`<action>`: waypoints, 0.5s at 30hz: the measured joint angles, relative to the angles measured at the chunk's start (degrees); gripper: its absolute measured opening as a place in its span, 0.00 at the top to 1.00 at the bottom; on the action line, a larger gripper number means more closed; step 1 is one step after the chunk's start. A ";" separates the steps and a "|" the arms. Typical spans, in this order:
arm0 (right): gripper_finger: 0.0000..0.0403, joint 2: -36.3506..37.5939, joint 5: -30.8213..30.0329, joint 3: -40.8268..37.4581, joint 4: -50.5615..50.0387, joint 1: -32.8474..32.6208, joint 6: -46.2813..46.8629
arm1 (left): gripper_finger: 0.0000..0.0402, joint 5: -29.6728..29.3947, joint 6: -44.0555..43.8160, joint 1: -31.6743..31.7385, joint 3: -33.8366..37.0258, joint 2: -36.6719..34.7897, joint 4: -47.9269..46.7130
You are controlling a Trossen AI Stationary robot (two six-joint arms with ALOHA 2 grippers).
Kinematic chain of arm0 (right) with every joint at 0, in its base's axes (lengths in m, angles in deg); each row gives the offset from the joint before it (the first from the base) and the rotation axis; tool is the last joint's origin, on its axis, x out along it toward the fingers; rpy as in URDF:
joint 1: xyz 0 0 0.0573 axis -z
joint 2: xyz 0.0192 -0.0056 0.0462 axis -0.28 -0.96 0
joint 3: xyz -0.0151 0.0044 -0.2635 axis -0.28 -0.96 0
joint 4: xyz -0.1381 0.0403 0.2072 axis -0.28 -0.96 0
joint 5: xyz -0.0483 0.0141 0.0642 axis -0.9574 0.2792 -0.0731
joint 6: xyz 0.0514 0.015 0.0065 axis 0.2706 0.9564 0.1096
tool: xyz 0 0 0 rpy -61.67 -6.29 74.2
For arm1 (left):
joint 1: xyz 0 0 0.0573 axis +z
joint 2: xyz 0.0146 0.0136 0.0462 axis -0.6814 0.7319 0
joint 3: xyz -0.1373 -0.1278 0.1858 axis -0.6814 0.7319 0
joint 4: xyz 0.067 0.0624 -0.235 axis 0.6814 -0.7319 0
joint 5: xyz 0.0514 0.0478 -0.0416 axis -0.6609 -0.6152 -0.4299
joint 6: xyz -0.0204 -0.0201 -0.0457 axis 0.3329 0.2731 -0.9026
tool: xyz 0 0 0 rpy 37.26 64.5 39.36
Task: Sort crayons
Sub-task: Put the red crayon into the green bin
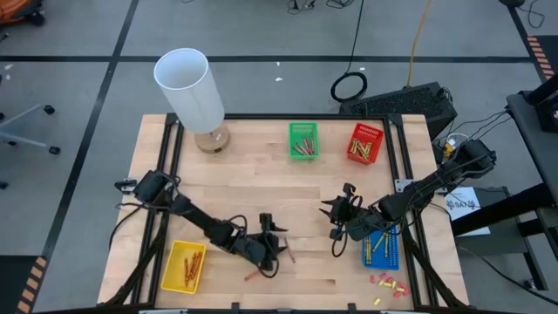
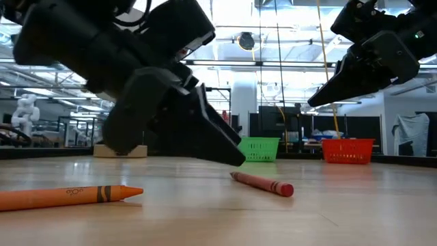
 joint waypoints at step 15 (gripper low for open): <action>0.76 0.00 -0.02 0.00 0.03 0.00 0.01 | 0.34 -0.25 -1.60 3.59 0.02 1.01 -4.08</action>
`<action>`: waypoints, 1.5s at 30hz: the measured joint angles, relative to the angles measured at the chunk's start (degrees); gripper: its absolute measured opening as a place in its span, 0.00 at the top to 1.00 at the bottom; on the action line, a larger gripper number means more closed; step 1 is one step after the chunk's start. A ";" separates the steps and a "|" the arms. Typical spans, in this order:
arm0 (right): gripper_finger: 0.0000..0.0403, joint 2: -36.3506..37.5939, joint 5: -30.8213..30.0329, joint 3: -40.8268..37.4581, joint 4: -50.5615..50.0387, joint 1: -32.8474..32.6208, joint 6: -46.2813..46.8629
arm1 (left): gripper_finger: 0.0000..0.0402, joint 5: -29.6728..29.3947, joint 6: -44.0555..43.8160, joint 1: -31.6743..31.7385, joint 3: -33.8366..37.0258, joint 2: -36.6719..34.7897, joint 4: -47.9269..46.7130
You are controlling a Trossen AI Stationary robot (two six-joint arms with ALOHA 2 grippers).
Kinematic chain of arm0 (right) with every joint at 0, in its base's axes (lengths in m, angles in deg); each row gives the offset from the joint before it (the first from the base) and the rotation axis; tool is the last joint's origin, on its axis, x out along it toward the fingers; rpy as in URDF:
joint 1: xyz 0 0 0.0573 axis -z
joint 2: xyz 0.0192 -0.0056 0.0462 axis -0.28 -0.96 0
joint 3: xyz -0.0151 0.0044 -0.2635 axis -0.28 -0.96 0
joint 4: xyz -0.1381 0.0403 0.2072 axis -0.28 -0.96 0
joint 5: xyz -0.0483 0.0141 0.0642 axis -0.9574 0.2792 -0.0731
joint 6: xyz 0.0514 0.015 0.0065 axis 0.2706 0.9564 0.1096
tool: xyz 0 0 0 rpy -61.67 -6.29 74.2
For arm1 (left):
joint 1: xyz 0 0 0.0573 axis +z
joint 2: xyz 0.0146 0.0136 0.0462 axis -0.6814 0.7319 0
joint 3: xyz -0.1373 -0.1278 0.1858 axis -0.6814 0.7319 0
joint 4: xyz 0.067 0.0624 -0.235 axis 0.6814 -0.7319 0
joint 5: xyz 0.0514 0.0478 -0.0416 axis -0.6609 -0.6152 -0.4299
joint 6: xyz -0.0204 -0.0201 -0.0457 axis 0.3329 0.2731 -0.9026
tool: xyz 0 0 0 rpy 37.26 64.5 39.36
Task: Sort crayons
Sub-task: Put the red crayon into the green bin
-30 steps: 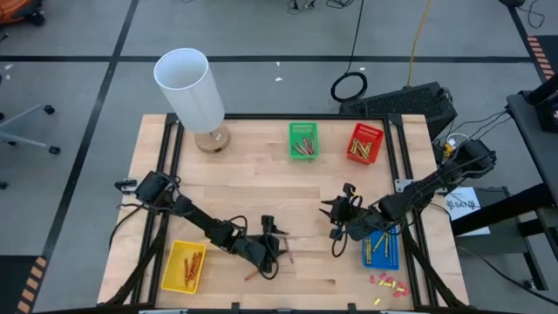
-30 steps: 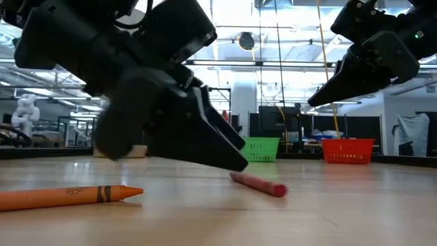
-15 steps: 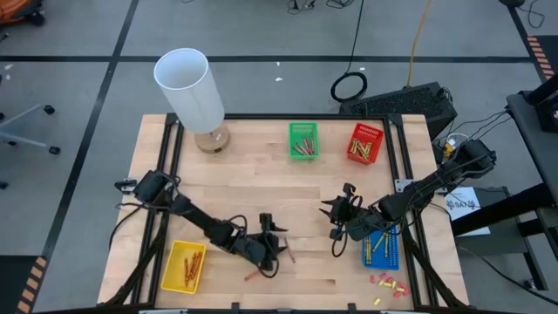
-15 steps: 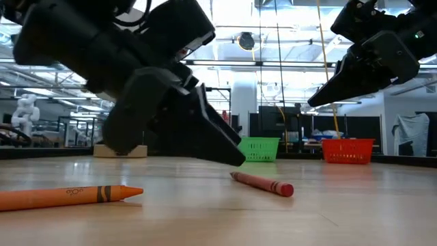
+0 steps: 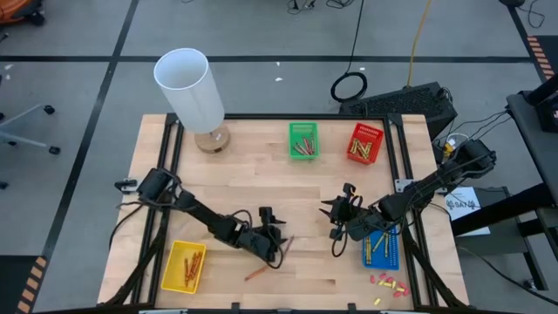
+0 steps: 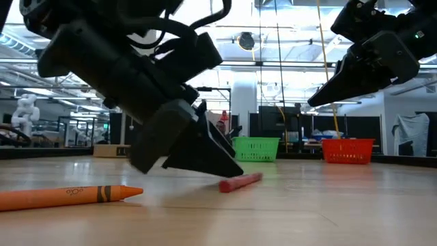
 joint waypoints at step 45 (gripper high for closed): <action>0.76 -0.02 -0.01 -0.04 1.54 0.07 -1.28 | 0.58 -9.03 -28.43 -8.23 -12.00 8.34 -9.82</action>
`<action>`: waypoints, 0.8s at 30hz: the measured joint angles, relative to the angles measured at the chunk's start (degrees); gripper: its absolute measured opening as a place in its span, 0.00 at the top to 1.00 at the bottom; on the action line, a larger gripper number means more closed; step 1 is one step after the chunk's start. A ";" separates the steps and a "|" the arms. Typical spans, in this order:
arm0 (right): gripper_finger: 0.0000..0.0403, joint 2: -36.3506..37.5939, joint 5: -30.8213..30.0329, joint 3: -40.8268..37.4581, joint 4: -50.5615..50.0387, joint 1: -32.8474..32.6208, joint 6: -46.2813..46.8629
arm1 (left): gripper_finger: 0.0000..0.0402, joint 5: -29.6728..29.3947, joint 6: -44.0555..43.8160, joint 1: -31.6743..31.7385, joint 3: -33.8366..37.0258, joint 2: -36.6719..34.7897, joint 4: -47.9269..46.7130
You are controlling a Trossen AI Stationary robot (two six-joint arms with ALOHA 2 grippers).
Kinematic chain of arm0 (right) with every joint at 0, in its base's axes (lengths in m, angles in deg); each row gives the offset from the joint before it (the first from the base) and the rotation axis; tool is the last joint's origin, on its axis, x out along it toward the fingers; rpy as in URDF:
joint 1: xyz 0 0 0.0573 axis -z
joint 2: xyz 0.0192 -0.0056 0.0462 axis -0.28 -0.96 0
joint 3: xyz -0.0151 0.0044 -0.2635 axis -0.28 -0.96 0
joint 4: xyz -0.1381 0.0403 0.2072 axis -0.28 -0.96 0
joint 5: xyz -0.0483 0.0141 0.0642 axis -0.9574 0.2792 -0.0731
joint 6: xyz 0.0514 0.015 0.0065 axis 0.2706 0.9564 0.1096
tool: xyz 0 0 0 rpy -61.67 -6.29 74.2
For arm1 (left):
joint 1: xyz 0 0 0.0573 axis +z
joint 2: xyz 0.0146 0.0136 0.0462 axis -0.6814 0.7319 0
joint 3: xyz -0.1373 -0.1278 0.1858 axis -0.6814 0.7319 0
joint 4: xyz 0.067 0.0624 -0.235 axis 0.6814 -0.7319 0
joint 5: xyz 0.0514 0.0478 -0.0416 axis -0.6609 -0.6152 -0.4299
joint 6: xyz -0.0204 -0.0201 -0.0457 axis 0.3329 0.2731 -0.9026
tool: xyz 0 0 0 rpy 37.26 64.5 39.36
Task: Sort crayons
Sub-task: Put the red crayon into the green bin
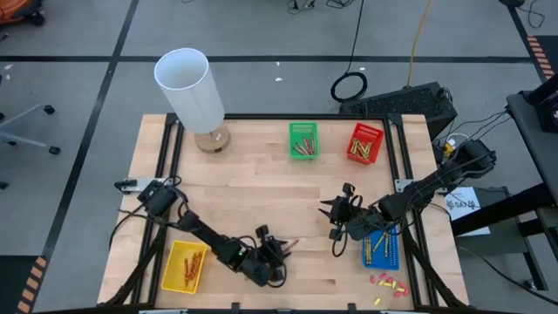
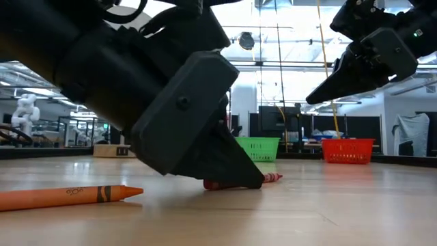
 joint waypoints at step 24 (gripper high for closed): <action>0.76 0.00 0.01 0.01 -0.06 0.00 -0.02 | 0.98 2.10 20.00 3.21 0.52 -4.25 -7.12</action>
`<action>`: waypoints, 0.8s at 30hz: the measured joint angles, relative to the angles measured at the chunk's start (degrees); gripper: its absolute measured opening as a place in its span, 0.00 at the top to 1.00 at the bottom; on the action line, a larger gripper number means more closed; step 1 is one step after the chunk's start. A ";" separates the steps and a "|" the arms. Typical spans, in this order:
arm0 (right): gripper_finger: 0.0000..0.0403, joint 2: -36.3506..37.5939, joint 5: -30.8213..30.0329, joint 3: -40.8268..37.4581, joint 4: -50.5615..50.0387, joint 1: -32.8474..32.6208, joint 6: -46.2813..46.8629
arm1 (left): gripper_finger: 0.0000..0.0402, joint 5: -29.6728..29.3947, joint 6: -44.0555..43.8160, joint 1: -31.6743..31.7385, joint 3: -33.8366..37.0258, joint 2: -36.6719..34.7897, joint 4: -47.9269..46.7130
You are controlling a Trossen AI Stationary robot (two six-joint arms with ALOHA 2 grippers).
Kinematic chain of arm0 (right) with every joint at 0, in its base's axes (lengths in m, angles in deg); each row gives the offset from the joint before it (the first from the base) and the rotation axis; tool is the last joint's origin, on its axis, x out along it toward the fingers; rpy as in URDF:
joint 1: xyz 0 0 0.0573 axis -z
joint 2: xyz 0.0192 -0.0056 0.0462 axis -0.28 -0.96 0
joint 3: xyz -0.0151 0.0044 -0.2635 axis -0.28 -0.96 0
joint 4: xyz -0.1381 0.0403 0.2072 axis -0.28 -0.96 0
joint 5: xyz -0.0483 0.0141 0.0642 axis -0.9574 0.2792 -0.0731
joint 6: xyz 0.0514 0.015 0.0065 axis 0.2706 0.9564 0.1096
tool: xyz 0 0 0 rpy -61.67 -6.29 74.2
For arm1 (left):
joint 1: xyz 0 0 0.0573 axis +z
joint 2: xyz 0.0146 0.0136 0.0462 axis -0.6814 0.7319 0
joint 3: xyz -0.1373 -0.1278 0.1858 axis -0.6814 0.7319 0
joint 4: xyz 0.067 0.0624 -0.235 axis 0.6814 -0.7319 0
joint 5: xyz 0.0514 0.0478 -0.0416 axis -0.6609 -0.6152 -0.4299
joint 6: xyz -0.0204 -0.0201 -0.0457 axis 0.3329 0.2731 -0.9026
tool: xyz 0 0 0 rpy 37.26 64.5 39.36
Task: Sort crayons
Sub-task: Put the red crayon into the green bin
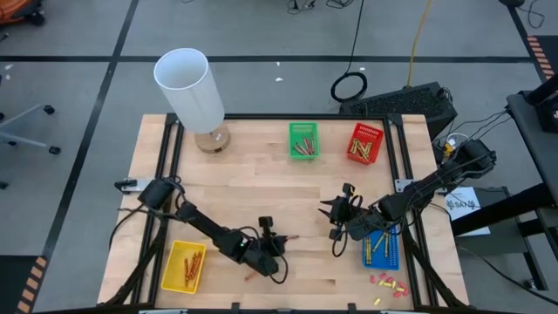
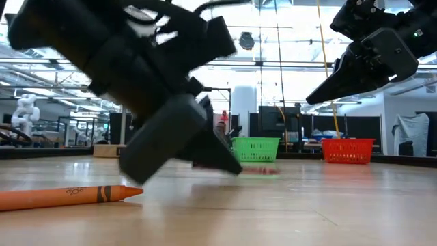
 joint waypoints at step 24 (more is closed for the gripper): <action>0.76 0.00 0.00 0.01 -0.18 0.00 0.01 | 0.97 -6.71 41.95 1.34 -0.28 -17.36 -3.87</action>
